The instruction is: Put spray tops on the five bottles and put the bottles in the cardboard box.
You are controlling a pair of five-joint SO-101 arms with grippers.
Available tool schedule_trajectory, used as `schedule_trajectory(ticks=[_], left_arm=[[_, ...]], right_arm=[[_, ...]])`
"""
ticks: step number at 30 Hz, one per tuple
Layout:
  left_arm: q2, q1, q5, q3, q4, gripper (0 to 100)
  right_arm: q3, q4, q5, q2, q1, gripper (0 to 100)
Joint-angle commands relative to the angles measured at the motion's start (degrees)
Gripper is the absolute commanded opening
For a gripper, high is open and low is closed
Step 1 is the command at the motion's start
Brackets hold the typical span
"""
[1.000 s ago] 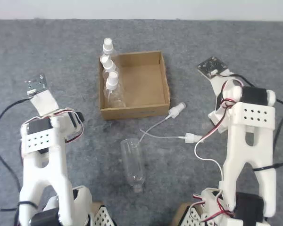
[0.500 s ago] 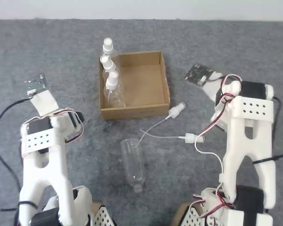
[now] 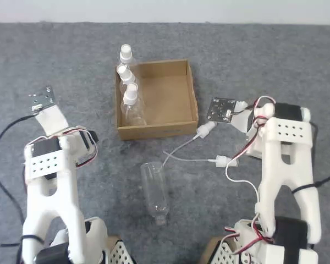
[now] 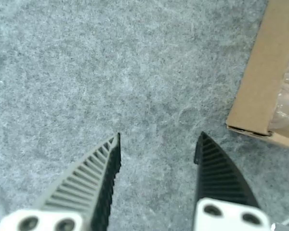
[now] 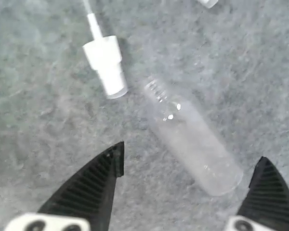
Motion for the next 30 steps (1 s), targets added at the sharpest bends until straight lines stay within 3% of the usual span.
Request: schedule_trajectory(ticks=[1, 13, 21, 30], left_arm=[[-0.4, -0.1, 0.1, -0.5, -1.8, 24], [-0.3, -0.1, 0.1, -0.5, -1.8, 24], [-0.3, -0.1, 0.1, -0.5, -1.8, 24], [-0.4, -0.1, 0.1, -0.5, -1.8, 24]], right_arm=[[4.0, -8.4, 0.8, -0.7, -0.3, 35.6], [16.2, -22.5, 0.8, -0.4, 0.0, 35.5], [16.7, -28.1, 0.6, 9.0, 1.2, 35.1], [16.1, -28.4, -0.1, 9.0, 2.1, 11.9]])
